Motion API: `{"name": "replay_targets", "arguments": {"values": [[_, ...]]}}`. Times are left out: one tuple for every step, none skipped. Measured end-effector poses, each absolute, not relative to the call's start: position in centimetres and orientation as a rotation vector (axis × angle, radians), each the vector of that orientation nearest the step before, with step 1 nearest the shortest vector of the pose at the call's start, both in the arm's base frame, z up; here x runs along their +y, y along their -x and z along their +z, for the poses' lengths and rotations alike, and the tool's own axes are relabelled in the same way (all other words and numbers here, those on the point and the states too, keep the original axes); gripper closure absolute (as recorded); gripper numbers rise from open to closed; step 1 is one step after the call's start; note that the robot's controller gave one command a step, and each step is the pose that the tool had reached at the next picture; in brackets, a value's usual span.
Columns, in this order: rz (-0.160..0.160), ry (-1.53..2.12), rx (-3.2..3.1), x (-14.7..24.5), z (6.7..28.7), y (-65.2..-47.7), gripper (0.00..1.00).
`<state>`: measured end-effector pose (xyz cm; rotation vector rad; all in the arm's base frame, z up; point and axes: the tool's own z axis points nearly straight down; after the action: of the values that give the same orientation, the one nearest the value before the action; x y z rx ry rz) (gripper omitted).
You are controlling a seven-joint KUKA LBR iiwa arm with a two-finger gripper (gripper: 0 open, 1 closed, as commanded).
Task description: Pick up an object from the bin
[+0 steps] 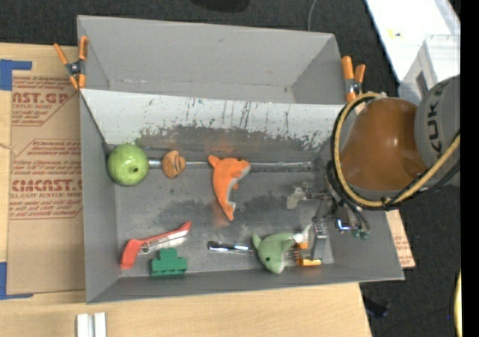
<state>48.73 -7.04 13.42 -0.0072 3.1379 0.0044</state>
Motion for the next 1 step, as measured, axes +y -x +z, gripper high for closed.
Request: {"name": "replay_targets", "arguments": {"values": [[0.001, 0.511, 3.093, -6.60, 10.17, -48.38, 0.00]]}}
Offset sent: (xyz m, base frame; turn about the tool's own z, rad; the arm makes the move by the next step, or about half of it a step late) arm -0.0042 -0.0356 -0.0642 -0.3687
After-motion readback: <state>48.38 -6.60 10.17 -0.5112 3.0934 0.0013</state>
